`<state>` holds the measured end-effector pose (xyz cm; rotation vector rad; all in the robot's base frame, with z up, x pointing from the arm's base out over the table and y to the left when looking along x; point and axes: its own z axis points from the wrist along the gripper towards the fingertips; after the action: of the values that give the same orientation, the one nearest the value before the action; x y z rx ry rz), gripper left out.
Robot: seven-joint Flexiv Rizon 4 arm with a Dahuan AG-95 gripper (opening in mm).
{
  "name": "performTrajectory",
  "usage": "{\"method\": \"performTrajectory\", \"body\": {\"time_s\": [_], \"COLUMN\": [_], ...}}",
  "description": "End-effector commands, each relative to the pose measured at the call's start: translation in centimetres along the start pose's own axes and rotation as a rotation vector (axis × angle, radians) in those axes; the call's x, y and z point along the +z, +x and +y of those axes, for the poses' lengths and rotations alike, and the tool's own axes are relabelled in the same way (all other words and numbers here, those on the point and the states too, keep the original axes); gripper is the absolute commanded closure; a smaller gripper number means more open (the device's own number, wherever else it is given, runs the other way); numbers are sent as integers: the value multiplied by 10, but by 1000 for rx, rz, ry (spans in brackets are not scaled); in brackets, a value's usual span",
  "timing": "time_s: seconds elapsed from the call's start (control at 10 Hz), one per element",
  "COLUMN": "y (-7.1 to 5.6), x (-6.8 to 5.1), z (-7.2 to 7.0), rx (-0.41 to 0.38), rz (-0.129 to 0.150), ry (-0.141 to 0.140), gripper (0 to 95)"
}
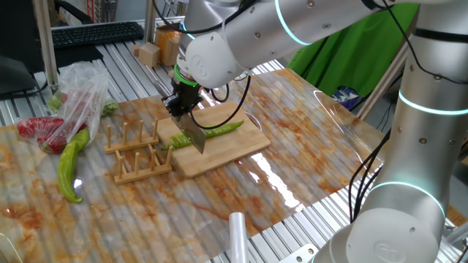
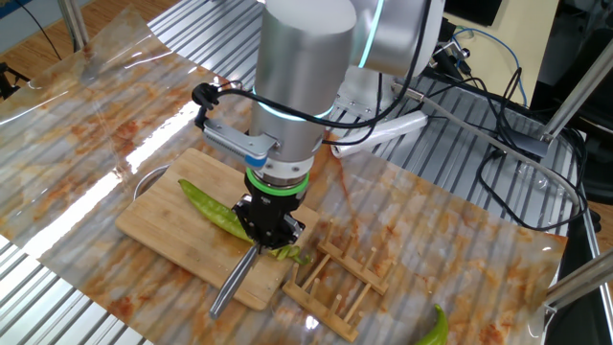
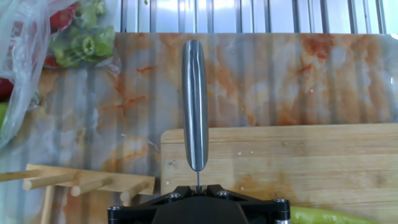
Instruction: Chop the chili peppers
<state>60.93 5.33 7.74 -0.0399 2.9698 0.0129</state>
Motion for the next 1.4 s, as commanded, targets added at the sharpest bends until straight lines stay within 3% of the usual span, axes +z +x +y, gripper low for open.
{"method": "performTrajectory", "body": {"time_s": [0.1,0.7,0.9,1.1,1.2,1.4], "y": [0,1,4,7,7,7], "x": [0,4,21,56,59,53], "z": [-1,0,3,6,7,6], "rx": [-2,-13,-19,-20,-18,-10], "rz": [-2,-7,-21,-60,-64,-59], "ry": [0,0,6,36,38,40], "gripper": [950,950,950,950,950,950]}}
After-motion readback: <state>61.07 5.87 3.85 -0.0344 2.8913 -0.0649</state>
